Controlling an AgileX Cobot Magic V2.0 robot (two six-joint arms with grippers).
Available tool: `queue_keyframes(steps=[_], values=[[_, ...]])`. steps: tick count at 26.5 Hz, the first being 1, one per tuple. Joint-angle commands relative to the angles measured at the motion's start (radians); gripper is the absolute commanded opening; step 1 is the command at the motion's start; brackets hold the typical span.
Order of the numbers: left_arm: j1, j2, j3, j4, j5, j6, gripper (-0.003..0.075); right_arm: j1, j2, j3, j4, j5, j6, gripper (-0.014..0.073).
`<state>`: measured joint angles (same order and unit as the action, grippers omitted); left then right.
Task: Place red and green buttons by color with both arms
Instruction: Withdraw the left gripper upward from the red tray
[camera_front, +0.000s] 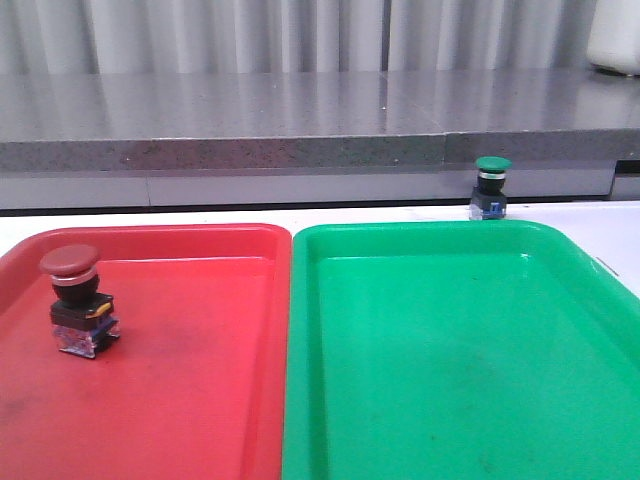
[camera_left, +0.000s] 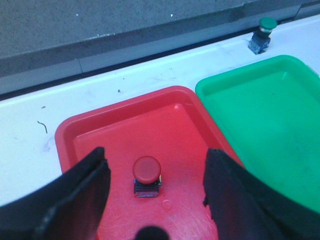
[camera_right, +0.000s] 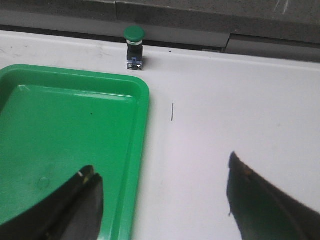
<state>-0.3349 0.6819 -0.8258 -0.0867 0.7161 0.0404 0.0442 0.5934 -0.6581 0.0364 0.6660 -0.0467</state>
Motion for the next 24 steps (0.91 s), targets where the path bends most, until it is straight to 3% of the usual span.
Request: queue_keyframes(steps=[1,8,18,24], values=[[-0.010,-0.106,0.003,0.000,-0.019,0.002,0.0409,-0.004,0.008,-0.033,-0.003,-0.069,-0.009,0.0541],[-0.010,-0.288,0.075,0.000,-0.016,0.002,0.0409,-0.004,0.008,-0.033,-0.003,-0.069,-0.009,0.0541],[-0.010,-0.293,0.077,0.000,-0.014,0.002,0.0409,-0.003,0.012,-0.029,0.010,-0.201,-0.002,0.0541],[-0.010,-0.293,0.077,0.000,-0.014,0.002,0.0409,0.007,0.166,-0.099,0.080,-0.217,-0.002,0.0541]])
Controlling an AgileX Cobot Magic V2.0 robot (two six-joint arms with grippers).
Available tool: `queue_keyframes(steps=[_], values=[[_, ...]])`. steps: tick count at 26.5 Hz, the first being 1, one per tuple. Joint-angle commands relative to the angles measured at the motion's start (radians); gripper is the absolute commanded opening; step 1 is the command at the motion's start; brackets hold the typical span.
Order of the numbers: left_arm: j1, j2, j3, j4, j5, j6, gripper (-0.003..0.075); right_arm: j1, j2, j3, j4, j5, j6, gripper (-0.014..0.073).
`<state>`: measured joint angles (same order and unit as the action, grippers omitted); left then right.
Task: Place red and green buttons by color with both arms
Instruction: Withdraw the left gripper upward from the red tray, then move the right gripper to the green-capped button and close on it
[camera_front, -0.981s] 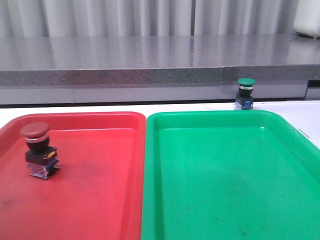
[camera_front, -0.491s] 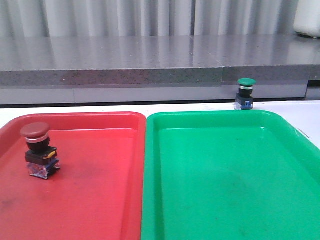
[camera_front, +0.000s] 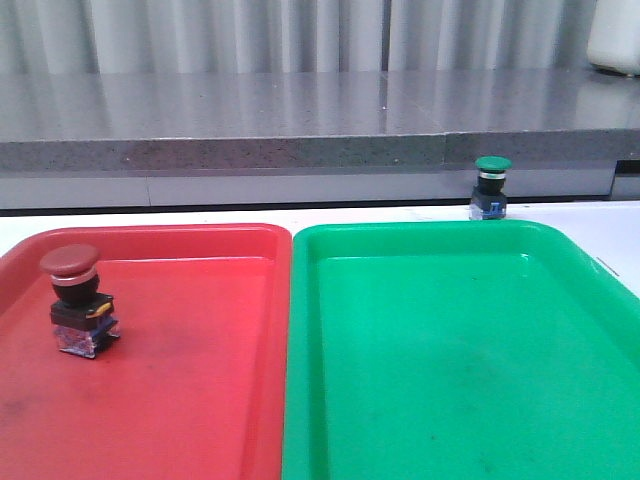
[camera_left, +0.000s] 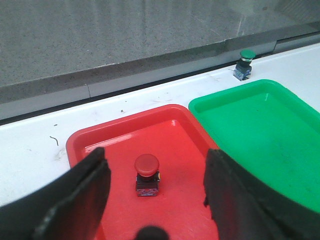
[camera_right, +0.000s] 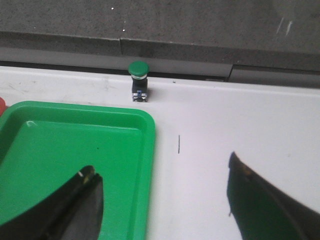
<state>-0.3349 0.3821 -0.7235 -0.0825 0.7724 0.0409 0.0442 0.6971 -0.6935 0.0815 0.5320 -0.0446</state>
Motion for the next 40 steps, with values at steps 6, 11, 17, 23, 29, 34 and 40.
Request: queue_keyframes(steps=[6,11,17,23,29,34,40], values=[[-0.010,0.007,-0.026,-0.004,-0.070,0.002,0.0409,0.056,0.358,-0.215,0.070,-0.082,-0.004,0.0541],[-0.010,0.007,-0.026,-0.004,-0.070,0.002,0.0409,0.101,0.620,-0.393,0.070,-0.079,-0.004,0.0541],[-0.010,0.007,-0.026,-0.004,-0.070,0.002,0.0409,0.101,0.886,-0.602,0.069,-0.115,-0.004,0.0541],[-0.010,0.007,-0.026,-0.004,-0.070,0.002,0.0409,0.075,1.115,-0.791,0.069,-0.146,-0.004,0.0541],[-0.010,0.007,-0.026,-0.004,-0.070,0.002,0.0409,0.057,1.287,-0.928,0.080,-0.168,-0.003,0.0541],[-0.010,0.007,-0.026,-0.004,-0.070,0.002,0.0409,0.057,1.368,-0.970,0.081,-0.215,-0.003,0.0523],[-0.010,0.007,-0.026,-0.004,-0.070,0.002,0.0409,0.057,1.375,-0.979,0.086,-0.201,-0.003,0.0232]])
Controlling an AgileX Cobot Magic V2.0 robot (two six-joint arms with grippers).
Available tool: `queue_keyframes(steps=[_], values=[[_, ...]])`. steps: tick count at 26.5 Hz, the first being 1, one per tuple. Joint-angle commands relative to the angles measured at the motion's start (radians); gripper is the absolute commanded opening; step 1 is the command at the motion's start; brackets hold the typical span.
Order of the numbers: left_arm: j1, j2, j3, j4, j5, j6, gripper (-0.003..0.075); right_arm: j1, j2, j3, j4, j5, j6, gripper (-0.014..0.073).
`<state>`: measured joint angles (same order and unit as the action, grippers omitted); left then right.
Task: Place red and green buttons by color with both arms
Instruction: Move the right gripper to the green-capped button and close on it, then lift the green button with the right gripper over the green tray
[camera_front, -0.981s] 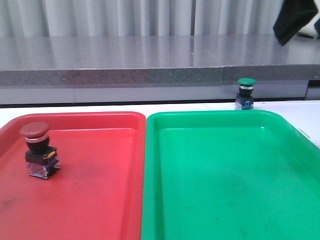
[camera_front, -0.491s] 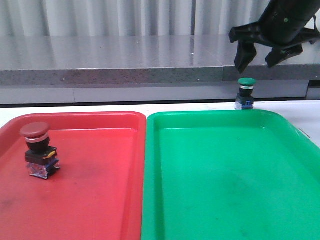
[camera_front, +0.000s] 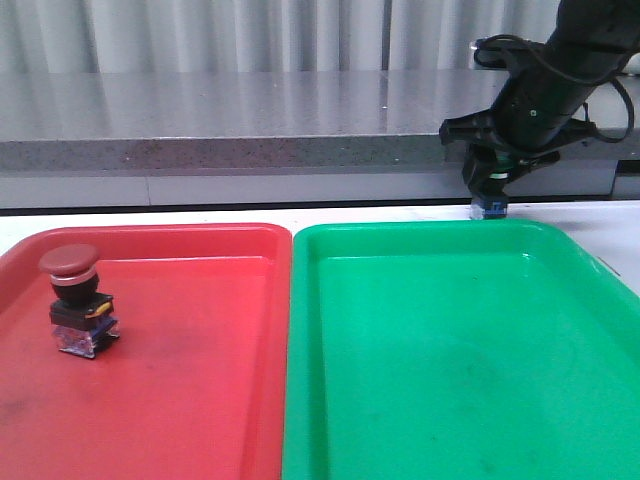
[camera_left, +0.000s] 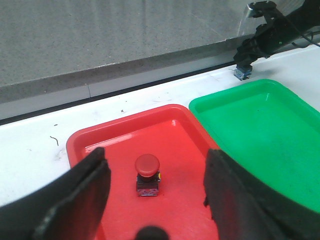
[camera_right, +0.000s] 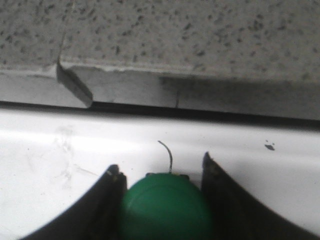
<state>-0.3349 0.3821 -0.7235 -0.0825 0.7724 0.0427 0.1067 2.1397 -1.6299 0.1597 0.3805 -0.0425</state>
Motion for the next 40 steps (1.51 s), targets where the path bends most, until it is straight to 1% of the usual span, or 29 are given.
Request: queue_keyframes(steps=[1,4,8,12,16,18,25,30,35,40], values=[[-0.010,0.007,-0.026,-0.004,-0.070,0.000,0.0409,-0.006,-0.072,-0.050,0.007,-0.043,-0.005,0.0211],[-0.010,0.007,-0.026,-0.004,-0.070,0.000,0.0409,-0.006,-0.084,-0.076,0.007,-0.008,-0.005,0.0183],[-0.010,0.007,-0.026,-0.004,-0.070,0.000,0.0409,-0.006,-0.114,-0.108,0.007,0.058,-0.005,0.0180],[-0.010,0.007,-0.026,-0.004,-0.070,0.000,0.0409,-0.005,-0.157,-0.143,0.007,0.202,-0.005,0.0180],[-0.010,0.007,-0.026,-0.004,-0.070,0.000,0.0409,0.008,-0.215,-0.129,0.007,0.285,-0.007,0.0180],[-0.010,0.007,-0.026,-0.004,-0.070,0.000,0.0409,0.019,-0.249,-0.105,0.006,0.300,-0.012,0.0180],[-0.010,0.007,-0.026,-0.004,-0.070,0.000,0.0409,0.082,-0.408,0.066,0.006,0.264,-0.060,0.0180],[-0.010,0.007,-0.026,-0.004,-0.070,0.000,0.0409,0.138,-0.533,0.244,0.005,0.174,-0.100,0.0180],[-0.010,0.007,-0.026,-0.004,-0.070,0.000,0.0409,0.194,-0.671,0.444,0.005,0.079,-0.100,0.0180],[-0.010,0.007,-0.026,-0.004,-0.070,0.000,0.0409,0.244,-0.734,0.615,0.006,0.022,-0.100,0.0180]])
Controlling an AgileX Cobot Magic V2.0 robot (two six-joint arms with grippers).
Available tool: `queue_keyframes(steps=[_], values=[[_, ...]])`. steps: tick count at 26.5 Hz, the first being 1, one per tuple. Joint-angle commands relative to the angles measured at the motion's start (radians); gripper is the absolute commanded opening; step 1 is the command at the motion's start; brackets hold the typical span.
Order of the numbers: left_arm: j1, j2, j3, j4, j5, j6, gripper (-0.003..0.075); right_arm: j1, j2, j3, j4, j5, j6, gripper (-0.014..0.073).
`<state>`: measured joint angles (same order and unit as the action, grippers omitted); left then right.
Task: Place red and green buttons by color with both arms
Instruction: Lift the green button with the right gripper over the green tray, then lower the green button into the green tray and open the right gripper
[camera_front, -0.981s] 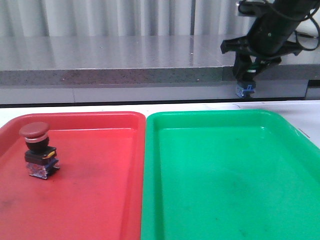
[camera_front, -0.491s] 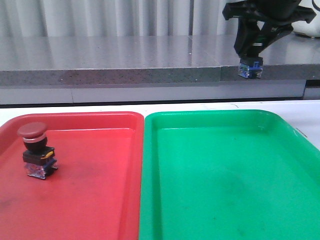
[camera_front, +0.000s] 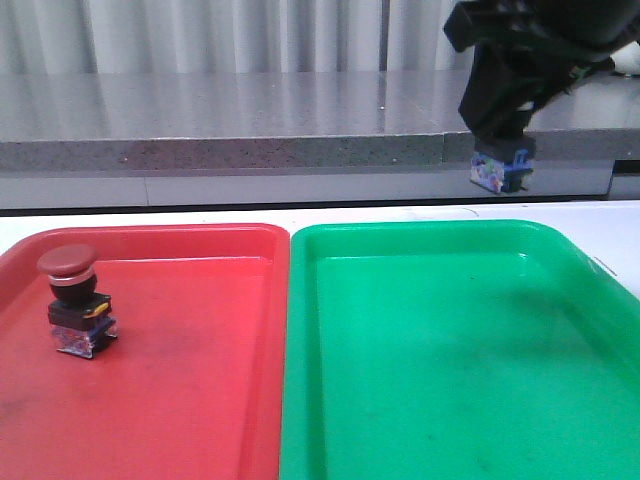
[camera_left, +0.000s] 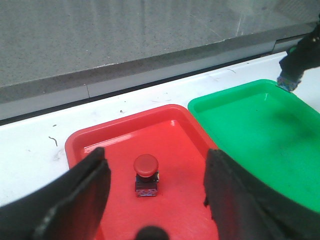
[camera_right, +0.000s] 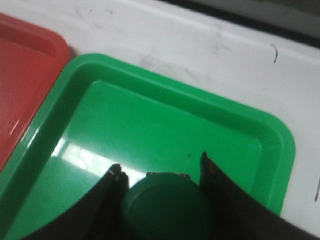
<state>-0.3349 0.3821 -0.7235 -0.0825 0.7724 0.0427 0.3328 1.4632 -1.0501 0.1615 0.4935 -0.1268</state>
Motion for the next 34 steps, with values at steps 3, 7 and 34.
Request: queue_keyframes(steps=[3,7,34], values=[[-0.010,0.007,-0.026,-0.004,-0.070,0.000,0.0409,0.037,-0.055,0.095,0.005,-0.127,-0.016,0.0180],[-0.010,0.007,-0.026,-0.004,-0.070,0.000,0.0409,0.058,-0.038,0.167,0.022,-0.185,-0.015,0.0180],[-0.010,0.007,-0.026,-0.004,-0.070,0.000,0.0409,0.066,0.108,0.183,0.041,-0.303,-0.015,0.0465]])
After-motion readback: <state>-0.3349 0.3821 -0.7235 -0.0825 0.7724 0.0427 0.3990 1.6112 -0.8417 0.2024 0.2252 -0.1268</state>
